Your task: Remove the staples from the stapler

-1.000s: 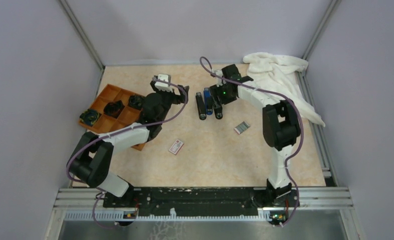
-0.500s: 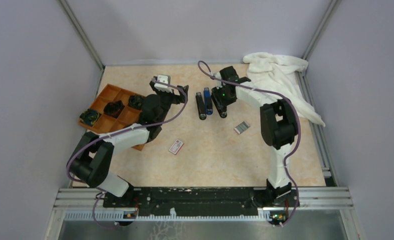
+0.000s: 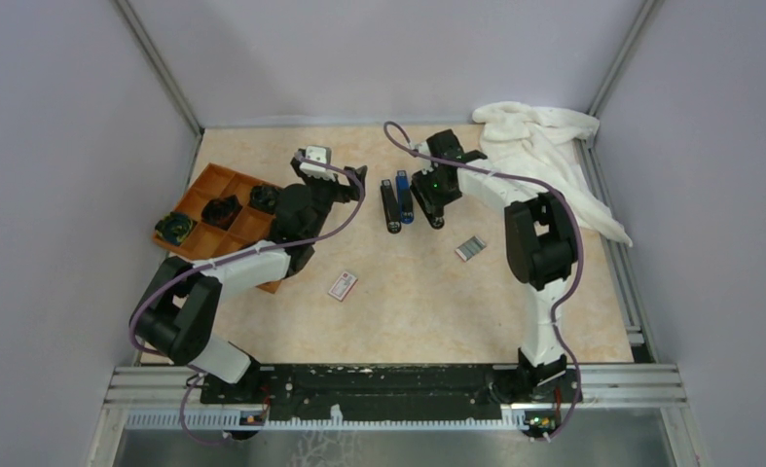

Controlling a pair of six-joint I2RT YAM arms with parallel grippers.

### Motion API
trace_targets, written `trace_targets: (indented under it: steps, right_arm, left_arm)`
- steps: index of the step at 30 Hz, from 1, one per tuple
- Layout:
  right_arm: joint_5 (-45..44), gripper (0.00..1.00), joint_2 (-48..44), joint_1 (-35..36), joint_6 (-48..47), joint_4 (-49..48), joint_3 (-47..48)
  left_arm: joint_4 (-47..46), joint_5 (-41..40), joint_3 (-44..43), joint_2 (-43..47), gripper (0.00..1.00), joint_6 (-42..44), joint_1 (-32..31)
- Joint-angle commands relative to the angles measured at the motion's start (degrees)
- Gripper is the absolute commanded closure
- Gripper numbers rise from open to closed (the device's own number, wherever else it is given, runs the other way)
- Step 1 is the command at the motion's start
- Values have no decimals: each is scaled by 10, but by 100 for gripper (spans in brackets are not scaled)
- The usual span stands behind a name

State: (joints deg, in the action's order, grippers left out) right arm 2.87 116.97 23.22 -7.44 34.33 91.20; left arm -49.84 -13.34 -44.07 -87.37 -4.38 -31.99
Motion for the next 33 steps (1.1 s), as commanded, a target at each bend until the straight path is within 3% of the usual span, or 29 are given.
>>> trace_targets:
  steps: [1,3,5,7,13,17,21,26,33]
  right_arm:
    - [-12,58,-2,5,-8,-8,22]
    - [-15,71,-9,5,-9,-11,19]
    - [-17,91,-23,4,-10,-15,13]
    - [-14,100,-42,0,-12,-19,5]
    - [70,100,-134,-62,-2,-52,-56]
    - [185,100,-201,-127,18,-98,-113]
    - [333,100,-263,-208,58,-158,-171]
    - [525,100,-304,-270,129,-293,-244]
    - [641,100,-338,-279,296,-524,-323]
  left_arm:
    - [-24,10,8,6,3,4,2]
    - [-24,10,8,7,3,4,3]
    - [-23,14,8,8,3,2,3]
    - [-25,27,9,10,3,-4,3]
    - [-67,163,8,-3,3,-37,4]
    - [-126,289,-2,-34,3,-91,7]
    - [-247,396,1,-75,3,-169,13]
    - [-343,478,-34,-147,2,-297,34]
    - [-489,571,-94,-247,1,-462,49]
